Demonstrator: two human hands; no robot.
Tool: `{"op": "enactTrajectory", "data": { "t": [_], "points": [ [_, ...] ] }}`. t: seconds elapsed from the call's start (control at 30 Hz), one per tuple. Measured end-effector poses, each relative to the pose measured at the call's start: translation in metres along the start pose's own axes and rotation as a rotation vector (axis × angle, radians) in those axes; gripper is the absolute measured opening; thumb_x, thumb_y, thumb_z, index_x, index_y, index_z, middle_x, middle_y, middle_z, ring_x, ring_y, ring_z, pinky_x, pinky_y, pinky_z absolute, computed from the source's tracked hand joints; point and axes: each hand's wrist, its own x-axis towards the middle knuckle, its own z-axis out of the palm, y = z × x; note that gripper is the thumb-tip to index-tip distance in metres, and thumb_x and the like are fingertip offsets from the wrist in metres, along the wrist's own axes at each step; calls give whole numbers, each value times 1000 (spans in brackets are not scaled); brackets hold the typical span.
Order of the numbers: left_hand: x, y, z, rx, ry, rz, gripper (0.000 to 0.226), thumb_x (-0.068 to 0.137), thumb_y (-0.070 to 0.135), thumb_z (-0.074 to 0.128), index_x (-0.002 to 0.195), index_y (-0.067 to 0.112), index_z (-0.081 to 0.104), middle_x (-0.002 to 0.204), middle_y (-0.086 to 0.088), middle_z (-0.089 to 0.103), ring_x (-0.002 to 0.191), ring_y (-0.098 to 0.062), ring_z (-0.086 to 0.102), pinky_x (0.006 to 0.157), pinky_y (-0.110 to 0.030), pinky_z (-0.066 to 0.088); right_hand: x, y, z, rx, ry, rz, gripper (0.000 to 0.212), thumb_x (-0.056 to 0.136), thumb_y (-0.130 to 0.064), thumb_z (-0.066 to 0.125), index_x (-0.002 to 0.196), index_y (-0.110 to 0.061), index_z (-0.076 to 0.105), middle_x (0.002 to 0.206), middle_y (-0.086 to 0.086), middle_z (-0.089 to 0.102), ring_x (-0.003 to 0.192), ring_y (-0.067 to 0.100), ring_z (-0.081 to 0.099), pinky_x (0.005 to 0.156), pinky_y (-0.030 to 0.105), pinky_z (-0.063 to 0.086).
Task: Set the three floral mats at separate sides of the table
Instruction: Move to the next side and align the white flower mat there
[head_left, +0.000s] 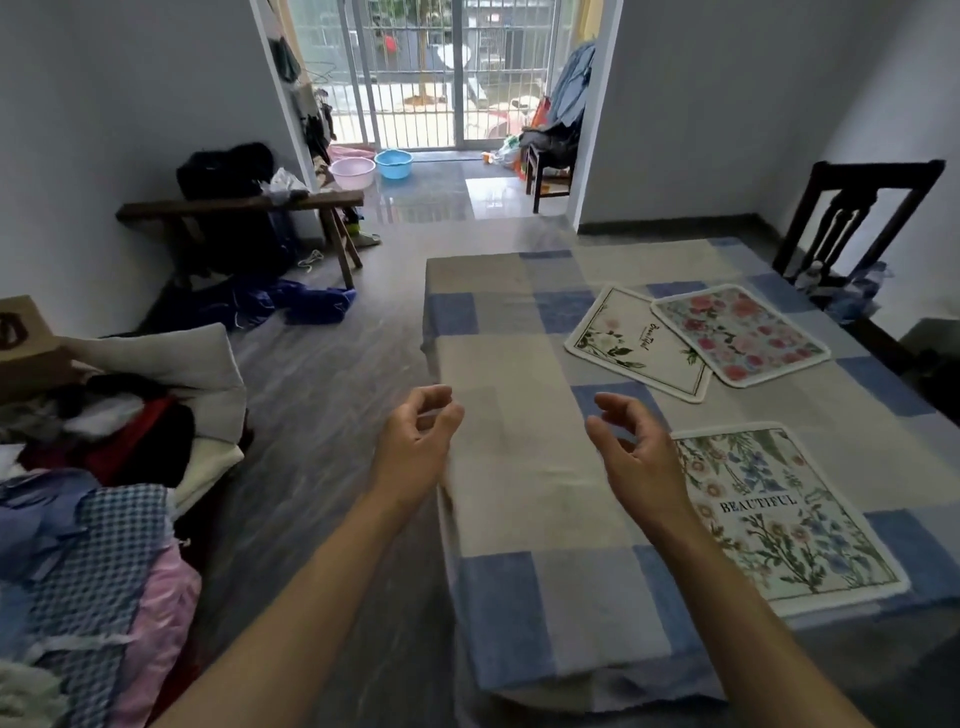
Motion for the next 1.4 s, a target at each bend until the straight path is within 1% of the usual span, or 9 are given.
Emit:
{"op": "enactTrajectory", "data": {
  "t": [0.13, 0.23, 0.33, 0.47, 0.63, 0.83, 0.93, 1.1, 1.4],
  "points": [
    [39, -11, -40, -32, -71, 37, 28, 94, 31, 58, 120, 22, 59, 114, 10, 64, 105, -7, 61, 87, -34, 56, 17, -16, 47, 24, 84, 37, 39, 92, -30, 62, 129, -31, 50, 115, -17, 58, 108, -3, 55, 82, 16, 44],
    [67, -19, -79, -94, -133, 54, 19, 95, 22, 57, 114, 21, 61, 101, 13, 66, 85, 7, 64, 73, -23, 56, 18, -30, 87, 33, 160, 60, 43, 92, -26, 64, 131, -30, 48, 114, -19, 57, 109, -5, 53, 81, 13, 42],
    [105, -23, -126, -116, -137, 55, 19, 96, 20, 57, 114, 17, 63, 96, 10, 67, 72, 8, 63, 67, -23, 55, 21, -54, 125, -14, 208, 43, 43, 91, -25, 64, 131, -29, 48, 116, -17, 57, 111, -4, 53, 83, 15, 42],
    [148, -22, -169, -159, -146, 59, 21, 96, 21, 56, 115, 16, 63, 98, 10, 67, 79, 2, 63, 74, -29, 57, 30, -83, 162, -6, 245, 30, 37, 92, -23, 63, 126, -31, 51, 116, -14, 60, 110, -1, 56, 85, 18, 45],
    [192, -29, -195, -173, -178, 86, 19, 96, 25, 57, 112, 19, 64, 103, 10, 67, 94, -4, 65, 76, -31, 59, 51, -100, 191, 31, 266, 71, 37, 92, -23, 63, 126, -32, 50, 119, -7, 61, 110, 10, 60, 95, 38, 52],
    [246, -49, -205, -134, -209, 31, 16, 95, 24, 57, 108, 21, 65, 101, 8, 69, 90, -9, 66, 73, -30, 58, 102, -83, 228, 65, 288, 103, 37, 90, -28, 64, 125, -34, 52, 119, -7, 61, 110, 12, 60, 97, 45, 52],
    [286, -47, -204, -64, -231, 39, 21, 95, 26, 57, 114, 18, 64, 107, 4, 67, 96, -12, 65, 74, -31, 58, 135, -71, 246, 124, 298, 115, 33, 89, -34, 63, 119, -43, 54, 118, -13, 62, 109, 5, 60, 95, 41, 53],
    [353, -19, -181, 4, -279, 74, 21, 97, 26, 53, 114, 19, 63, 108, 1, 67, 98, -17, 64, 80, -40, 58, 190, -64, 260, 205, 331, 174, 37, 91, -29, 63, 125, -38, 51, 119, -14, 60, 108, 4, 60, 95, 38, 53],
    [463, -4, -122, -52, -466, 114, 14, 98, 33, 49, 105, 31, 62, 108, 4, 68, 95, -13, 65, 75, -29, 55, 258, -58, 253, 220, 499, 237, 36, 84, -41, 64, 118, -43, 57, 113, -19, 66, 104, 1, 62, 88, 30, 52]
  ]
}}
